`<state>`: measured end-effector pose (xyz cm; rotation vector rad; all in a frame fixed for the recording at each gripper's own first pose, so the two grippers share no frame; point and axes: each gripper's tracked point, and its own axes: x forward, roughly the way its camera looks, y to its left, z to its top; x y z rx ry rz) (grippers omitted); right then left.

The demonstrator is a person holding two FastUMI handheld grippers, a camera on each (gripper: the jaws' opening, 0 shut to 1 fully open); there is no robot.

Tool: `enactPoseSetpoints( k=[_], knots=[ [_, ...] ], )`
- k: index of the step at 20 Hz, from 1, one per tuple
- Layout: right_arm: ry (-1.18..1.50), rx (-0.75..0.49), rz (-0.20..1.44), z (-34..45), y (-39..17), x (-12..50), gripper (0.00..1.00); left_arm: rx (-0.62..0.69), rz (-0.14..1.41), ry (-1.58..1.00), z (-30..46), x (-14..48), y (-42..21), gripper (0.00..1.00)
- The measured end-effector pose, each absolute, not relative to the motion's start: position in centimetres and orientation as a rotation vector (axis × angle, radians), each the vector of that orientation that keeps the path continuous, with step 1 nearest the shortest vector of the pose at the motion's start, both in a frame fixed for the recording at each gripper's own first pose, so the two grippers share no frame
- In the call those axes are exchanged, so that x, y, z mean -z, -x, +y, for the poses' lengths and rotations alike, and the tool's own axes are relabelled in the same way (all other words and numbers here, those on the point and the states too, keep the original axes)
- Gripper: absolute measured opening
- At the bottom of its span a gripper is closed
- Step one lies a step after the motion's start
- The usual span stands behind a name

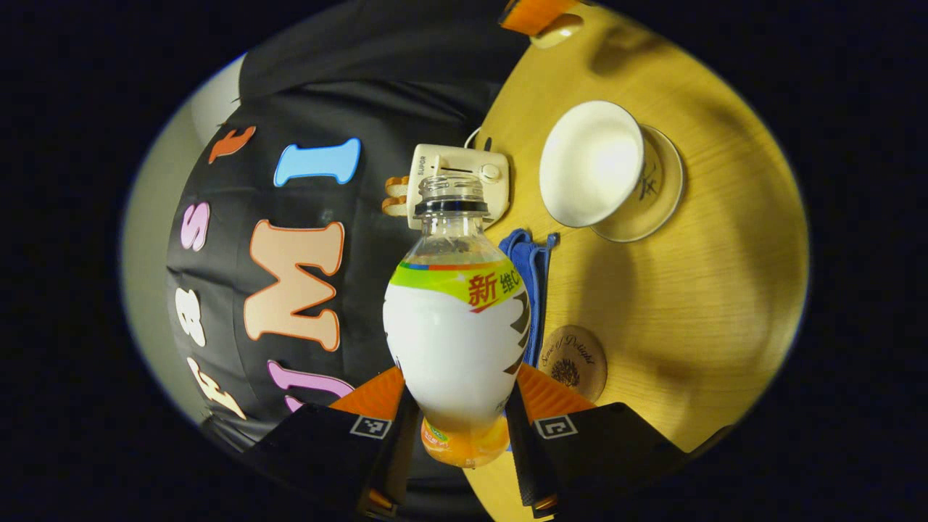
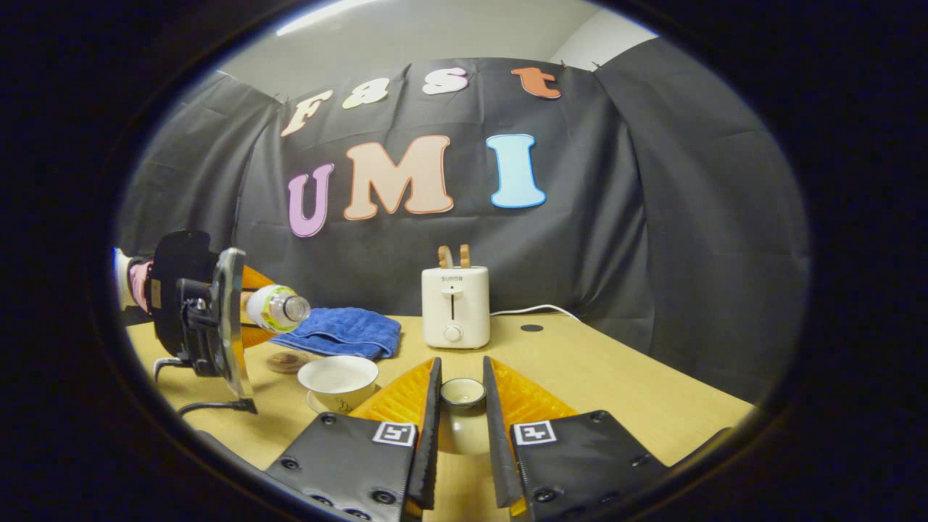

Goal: Open the teacup lid with one hand, grasp the water bottle and pour water into the teacup with the other hand; after pouring, place the water bottle on the coaster and then close the teacup lid.

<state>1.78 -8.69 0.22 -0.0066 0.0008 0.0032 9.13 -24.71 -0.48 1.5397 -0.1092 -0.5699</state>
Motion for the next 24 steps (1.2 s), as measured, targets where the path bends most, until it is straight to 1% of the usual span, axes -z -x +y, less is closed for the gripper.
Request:
enactPoseSetpoints(
  k=[4,7,8,11,13,14,15,19,20,24],
  knots=[
    [0.007,-0.002,0.000,-8.7,-1.9,-0.2,0.34,0.605,-0.125,-1.650,-25.2,0.7,-10.0,0.56],
    [0.007,-0.001,0.000,-8.7,-1.8,-0.2,0.35,0.631,-0.124,-1.728,-25.5,0.9,-10.2,0.58],
    [0.006,-0.001,0.000,-8.7,-1.9,-0.2,0.34,0.639,-0.126,-1.757,-25.7,0.9,-10.1,0.57],
    [0.006,-0.001,0.001,-8.7,-1.8,-0.2,0.34,0.657,-0.123,-1.799,-25.7,1.1,-10.4,0.57],
    [0.006,-0.001,0.001,-8.7,-1.9,-0.2,0.34,0.659,-0.132,-1.827,-26.0,1.1,-10.5,0.57],
    [0.006,-0.001,0.001,-8.7,-1.9,-0.2,0.34,0.661,-0.137,-1.840,-25.7,1.1,-10.3,0.58],
    [0.006,-0.001,0.002,-8.7,-1.8,-0.2,0.34,0.662,-0.144,-1.852,-25.8,1.0,-10.3,0.56],
    [0.006,-0.001,0.001,-8.7,-1.8,-0.2,0.34,0.653,-0.161,-1.910,-25.7,0.4,-10.5,0.57],
    [0.006,-0.001,0.001,-8.7,-1.8,-0.2,0.34,0.654,-0.163,-1.922,-25.8,0.1,-10.8,0.55],
    [0.007,-0.001,0.001,-8.7,-1.8,-0.2,0.34,0.637,-0.185,-1.987,-25.8,-0.9,-11.6,0.57]
  ],
)
